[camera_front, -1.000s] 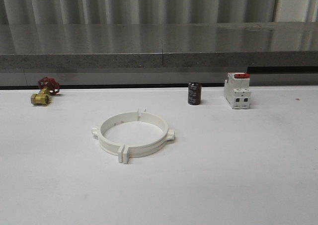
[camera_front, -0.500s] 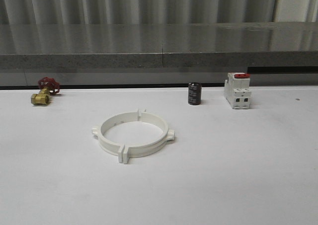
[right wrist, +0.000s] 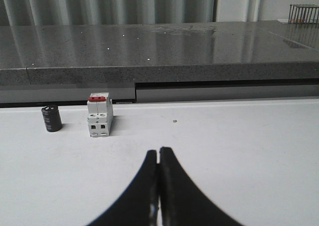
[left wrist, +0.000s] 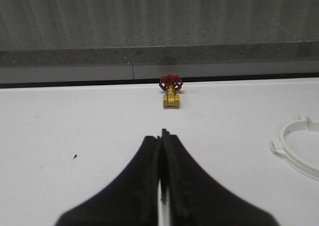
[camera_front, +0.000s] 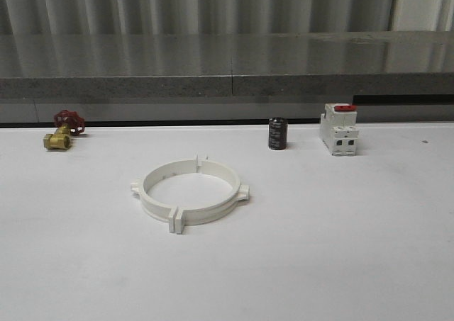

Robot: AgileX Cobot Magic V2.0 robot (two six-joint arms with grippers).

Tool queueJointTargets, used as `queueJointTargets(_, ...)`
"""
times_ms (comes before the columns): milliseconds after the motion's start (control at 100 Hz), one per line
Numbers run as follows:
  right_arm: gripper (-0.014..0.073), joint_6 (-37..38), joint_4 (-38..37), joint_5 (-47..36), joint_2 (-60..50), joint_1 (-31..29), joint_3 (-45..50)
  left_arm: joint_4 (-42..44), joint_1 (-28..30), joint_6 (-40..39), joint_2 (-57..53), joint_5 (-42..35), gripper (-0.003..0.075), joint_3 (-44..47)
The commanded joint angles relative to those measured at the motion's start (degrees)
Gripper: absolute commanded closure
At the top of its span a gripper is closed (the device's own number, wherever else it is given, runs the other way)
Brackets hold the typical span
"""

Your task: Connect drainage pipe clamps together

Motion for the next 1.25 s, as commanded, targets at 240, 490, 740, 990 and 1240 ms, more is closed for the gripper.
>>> queueJointTargets(240,0.0659,-0.6,0.0,-4.3,-1.1,-0.4,-0.9,-1.7,0.4,0.1,-12.3,-9.3,0.0741,14.0)
queueJointTargets(490,0.0659,-0.6,0.0,-4.3,-1.0,-0.4,-0.9,-1.7,0.3,0.1,-12.6,-5.8,0.0741,13.6)
queueJointTargets(740,0.0659,-0.6,0.0,-4.3,-1.0,-0.4,-0.9,-1.7,0.4,0.1,-12.6,-5.6,0.0741,13.6)
queueJointTargets(990,0.0659,-0.6,0.0,-4.3,-1.0,-0.4,-0.9,-1.7,0.4,0.1,-12.6,-5.6,0.0741,13.6)
queueJointTargets(1240,0.0659,-0.6,0.0,-4.3,-1.0,-0.4,-0.9,-1.7,0.4,0.1,-12.6,-5.6,0.0741,13.6)
